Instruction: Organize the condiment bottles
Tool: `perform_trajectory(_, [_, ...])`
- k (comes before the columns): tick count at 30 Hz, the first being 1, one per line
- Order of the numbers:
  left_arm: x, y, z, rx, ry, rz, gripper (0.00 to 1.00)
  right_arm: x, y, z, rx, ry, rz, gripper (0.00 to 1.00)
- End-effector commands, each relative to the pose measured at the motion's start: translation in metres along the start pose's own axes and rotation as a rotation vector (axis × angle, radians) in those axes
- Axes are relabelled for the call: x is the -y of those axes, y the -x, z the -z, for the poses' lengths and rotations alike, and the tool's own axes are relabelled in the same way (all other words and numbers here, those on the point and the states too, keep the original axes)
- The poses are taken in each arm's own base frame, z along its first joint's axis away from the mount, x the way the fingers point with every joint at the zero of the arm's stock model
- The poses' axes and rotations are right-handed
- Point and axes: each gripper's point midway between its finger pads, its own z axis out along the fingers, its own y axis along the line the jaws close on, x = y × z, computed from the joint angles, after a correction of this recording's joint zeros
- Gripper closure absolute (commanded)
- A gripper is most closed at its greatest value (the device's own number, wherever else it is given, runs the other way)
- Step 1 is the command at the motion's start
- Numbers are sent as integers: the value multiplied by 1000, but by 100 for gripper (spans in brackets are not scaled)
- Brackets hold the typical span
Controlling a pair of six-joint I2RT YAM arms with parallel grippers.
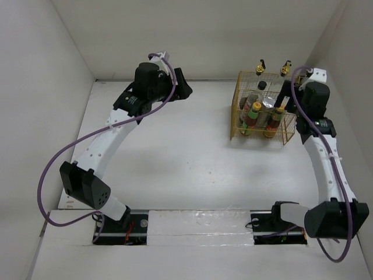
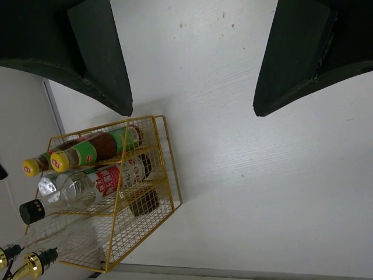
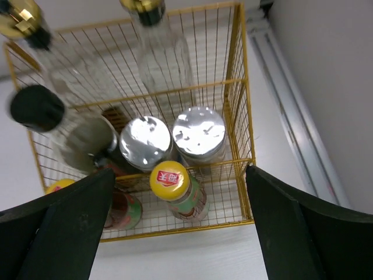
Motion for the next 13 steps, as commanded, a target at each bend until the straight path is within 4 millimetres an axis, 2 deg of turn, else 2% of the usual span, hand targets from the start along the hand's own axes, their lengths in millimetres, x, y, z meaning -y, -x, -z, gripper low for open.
perform_trajectory(1, [15, 25, 14, 78, -69, 10, 19, -13, 57, 49, 121, 31, -24, 1])
perform_trajectory(2, [14, 31, 20, 90, -75, 31, 19, -20, 74, 68, 169, 67, -37, 1])
perform_trajectory(3, [14, 31, 18, 90, -91, 55, 19, -25, 82, 78, 196, 93, -47, 1])
perform_trajectory(5, [19, 41, 33, 134, -102, 48, 20, -38, 90, 99, 235, 150, -58, 1])
perform_trajectory(6, [19, 40, 36, 135, -102, 48, 20, -42, 105, 120, 296, 184, -75, 1])
perform_trajectory(7, [25, 48, 44, 167, -120, 41, 20, -47, 111, 132, 321, 220, -75, 1])
perform_trajectory(9, [26, 48, 50, 179, -127, 39, 22, -54, 130, 160, 393, 267, -92, 1])
perform_trajectory(12, [32, 55, 61, 207, -144, 42, 22, -65, 136, 180, 413, 338, -84, 1])
perform_trajectory(13, [36, 61, 69, 221, -153, 39, 22, -66, 145, 193, 445, 356, -88, 1])
